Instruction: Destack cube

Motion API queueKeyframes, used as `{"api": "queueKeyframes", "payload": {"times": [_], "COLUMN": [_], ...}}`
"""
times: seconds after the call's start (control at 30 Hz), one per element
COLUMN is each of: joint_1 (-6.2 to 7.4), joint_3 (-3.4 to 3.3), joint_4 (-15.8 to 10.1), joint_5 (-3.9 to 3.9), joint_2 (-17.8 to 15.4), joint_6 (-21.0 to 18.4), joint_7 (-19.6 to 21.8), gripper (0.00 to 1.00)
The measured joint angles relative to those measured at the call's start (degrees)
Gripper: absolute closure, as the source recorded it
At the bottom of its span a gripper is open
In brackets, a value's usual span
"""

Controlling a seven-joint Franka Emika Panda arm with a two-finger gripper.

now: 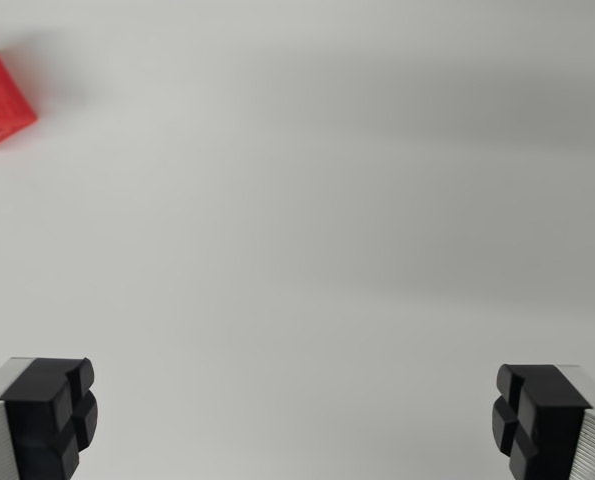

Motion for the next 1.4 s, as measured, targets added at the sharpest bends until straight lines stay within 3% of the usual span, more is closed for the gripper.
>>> {"api": "queueKeyframes", "payload": {"times": [0.77,1.4], "joint_1": [3.43,7.32], "joint_3": [2.16,4.15], "joint_4": [-0.22,1.48], "joint_5": [-0.09,-0.83], "joint_2": [3.36,8.29], "joint_6": [3.8,7.23], "joint_7": [-1.78,-3.76], "gripper": [0.0,0.0]}}
